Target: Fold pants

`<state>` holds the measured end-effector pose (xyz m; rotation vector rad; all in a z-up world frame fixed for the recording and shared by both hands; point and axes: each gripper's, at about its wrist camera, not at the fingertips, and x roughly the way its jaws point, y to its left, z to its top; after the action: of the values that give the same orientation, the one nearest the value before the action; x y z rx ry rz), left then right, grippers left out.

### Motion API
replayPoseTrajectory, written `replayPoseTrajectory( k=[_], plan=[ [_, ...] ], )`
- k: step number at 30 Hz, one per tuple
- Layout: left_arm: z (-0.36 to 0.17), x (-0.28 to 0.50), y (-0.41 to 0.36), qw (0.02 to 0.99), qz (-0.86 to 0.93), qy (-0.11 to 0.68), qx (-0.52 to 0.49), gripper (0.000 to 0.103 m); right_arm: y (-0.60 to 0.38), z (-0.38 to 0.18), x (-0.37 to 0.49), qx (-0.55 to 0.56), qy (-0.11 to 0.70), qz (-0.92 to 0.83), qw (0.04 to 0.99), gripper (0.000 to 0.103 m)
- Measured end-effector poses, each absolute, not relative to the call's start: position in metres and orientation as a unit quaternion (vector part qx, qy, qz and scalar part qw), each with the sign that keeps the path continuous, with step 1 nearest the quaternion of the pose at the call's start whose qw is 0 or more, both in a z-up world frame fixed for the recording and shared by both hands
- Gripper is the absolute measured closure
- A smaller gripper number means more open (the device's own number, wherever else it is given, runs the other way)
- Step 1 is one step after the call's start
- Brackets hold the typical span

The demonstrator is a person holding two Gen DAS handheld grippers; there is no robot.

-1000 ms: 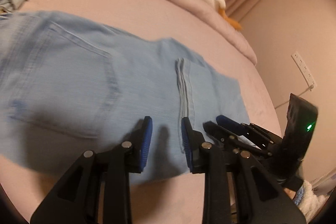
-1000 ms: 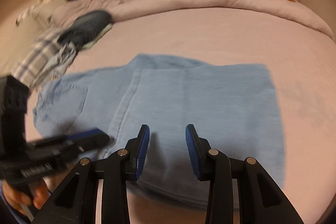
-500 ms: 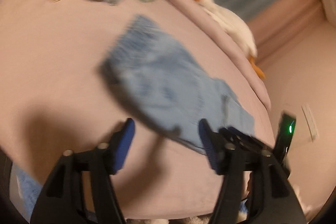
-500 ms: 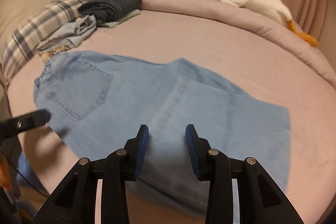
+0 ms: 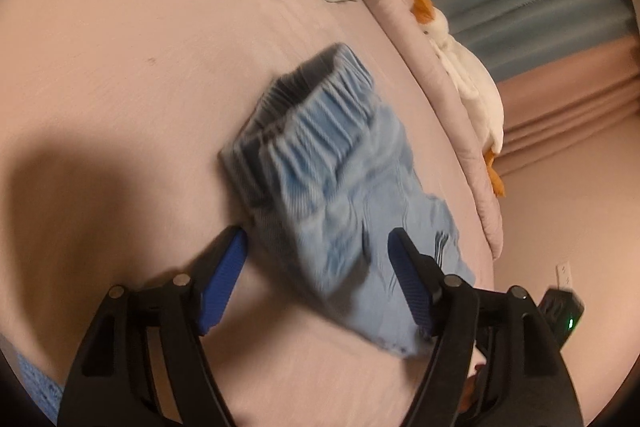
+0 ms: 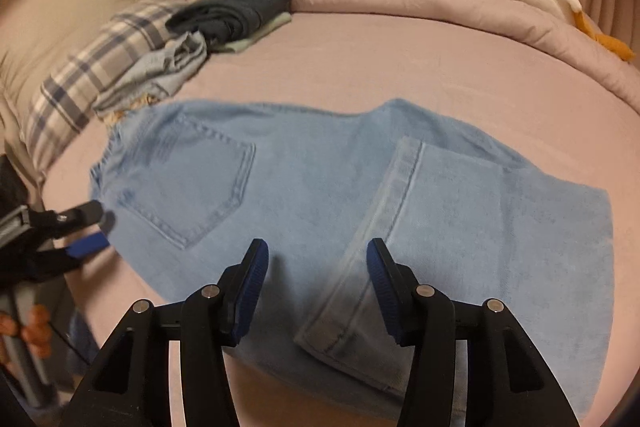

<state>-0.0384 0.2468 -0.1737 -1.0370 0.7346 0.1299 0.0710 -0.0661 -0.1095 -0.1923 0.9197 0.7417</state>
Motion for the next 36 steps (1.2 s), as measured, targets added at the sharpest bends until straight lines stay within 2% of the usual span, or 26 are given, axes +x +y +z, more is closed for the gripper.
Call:
replayPoseTrajectory(
  k=[2, 4, 10, 13, 15, 17, 19, 21, 24, 32, 36],
  plan=[
    [-0.174, -0.031, 0.253, 0.798, 0.066, 0.342, -0.491, 0.029, -0.064, -0.108, 0.073, -0.085, 0.432, 0.354, 0.825, 0.051],
    [-0.174, -0.025, 0.256, 0.796, 0.064, 0.341, -0.496, 0.023, -0.063, -0.105, 0.073, -0.079, 0.428, 0.361, 0.825, 0.051],
    [-0.172, -0.007, 0.265, 0.807, 0.08, 0.329, -0.484, 0.026, -0.052, -0.103, 0.084, -0.053, 0.441, 0.387, 0.808, 0.051],
    [-0.171, -0.006, 0.265, 0.808, 0.083, 0.336, -0.476, 0.041, -0.042, -0.106, 0.094, -0.043, 0.451, 0.39, 0.801, 0.051],
    [-0.168, -0.009, 0.265, 0.809, 0.081, 0.336, -0.476, 0.058, -0.036, -0.111, 0.106, -0.034, 0.463, 0.385, 0.798, 0.051],
    [-0.157, -0.012, 0.259, 0.823, 0.085, 0.33, -0.455, 0.068, -0.03, -0.115, 0.116, -0.029, 0.472, 0.38, 0.795, 0.051],
    [-0.142, -0.014, 0.248, 0.842, 0.091, 0.329, -0.417, 0.069, -0.022, -0.121, 0.126, -0.029, 0.48, 0.376, 0.793, 0.051],
    [-0.13, -0.012, 0.237, 0.859, 0.097, 0.324, -0.384, 0.069, -0.014, -0.13, 0.131, -0.051, 0.494, 0.362, 0.789, 0.068],
    [-0.113, -0.01, 0.224, 0.878, 0.098, 0.316, -0.346, 0.069, -0.008, -0.139, 0.133, -0.071, 0.497, 0.352, 0.79, 0.075],
    [-0.092, -0.008, 0.198, 0.902, 0.106, 0.311, -0.28, 0.069, -0.03, -0.112, 0.079, -0.097, 0.489, 0.385, 0.776, 0.075],
    [-0.085, -0.006, 0.188, 0.908, 0.103, 0.311, -0.26, 0.069, -0.041, -0.129, 0.053, -0.125, 0.52, 0.394, 0.748, 0.075]
  ],
)
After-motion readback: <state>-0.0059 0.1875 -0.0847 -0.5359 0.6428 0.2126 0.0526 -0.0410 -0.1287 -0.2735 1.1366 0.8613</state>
